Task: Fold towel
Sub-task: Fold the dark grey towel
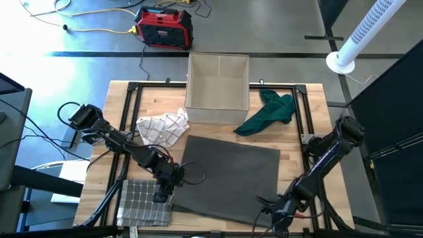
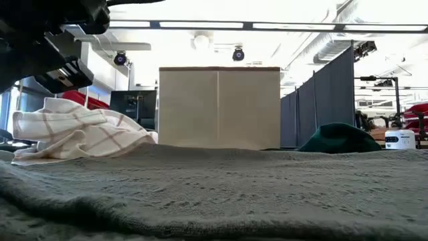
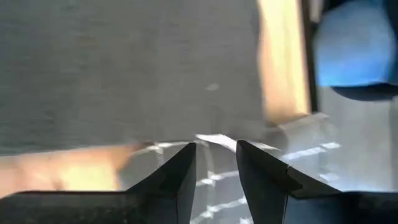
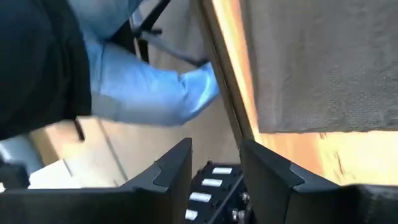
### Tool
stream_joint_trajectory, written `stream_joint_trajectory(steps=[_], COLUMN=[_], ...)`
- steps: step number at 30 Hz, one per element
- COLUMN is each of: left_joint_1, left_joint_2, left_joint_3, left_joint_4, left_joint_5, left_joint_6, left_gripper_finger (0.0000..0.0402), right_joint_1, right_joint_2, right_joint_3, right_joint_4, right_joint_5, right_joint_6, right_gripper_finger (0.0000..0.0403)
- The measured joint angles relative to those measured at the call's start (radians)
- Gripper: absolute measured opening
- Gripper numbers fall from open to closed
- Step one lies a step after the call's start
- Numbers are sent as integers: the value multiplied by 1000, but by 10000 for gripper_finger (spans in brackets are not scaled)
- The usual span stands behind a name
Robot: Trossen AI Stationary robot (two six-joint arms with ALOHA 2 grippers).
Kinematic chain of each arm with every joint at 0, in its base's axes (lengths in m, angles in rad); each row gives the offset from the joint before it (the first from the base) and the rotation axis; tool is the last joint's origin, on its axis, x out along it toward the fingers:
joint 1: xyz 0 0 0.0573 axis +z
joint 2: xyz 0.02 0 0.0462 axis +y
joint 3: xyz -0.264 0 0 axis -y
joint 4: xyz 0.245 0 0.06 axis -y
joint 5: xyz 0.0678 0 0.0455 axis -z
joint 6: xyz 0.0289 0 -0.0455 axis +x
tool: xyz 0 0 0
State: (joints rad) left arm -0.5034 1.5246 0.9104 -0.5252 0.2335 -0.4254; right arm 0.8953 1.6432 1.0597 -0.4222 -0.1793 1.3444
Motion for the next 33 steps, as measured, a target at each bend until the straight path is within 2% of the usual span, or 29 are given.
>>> stream_joint_trajectory(steps=[3,9,12,14,19,23,26,33], left_joint_1=[-16,-18,-7,-6,-25,-39,-55,-63], left_joint_2=[5,50,99,152,259,282,277,259], left_joint_3=[0,0,0,0,5,5,3,7], left_joint_4=[19,79,141,163,204,228,284,306], left_joint_5=[-170,-439,-462,-460,-449,-450,-449,-451], left_joint_6=[14,91,101,75,40,-53,-120,-113], left_gripper_finger=[95,52,14,5,11,2,1,0], right_joint_1=[31,74,77,77,82,103,115,115], right_joint_2=[0,-1,-1,-1,0,0,-2,-47], right_joint_3=[-1,-70,-126,-172,-271,-318,-325,-317], right_joint_4=[-21,-49,-48,-43,-10,-28,-113,-183], right_joint_5=[158,536,645,670,677,667,672,644], right_joint_6=[-1,-54,-18,55,205,306,396,363], right_gripper_finger=[108,33,8,9,2,0,0,0])
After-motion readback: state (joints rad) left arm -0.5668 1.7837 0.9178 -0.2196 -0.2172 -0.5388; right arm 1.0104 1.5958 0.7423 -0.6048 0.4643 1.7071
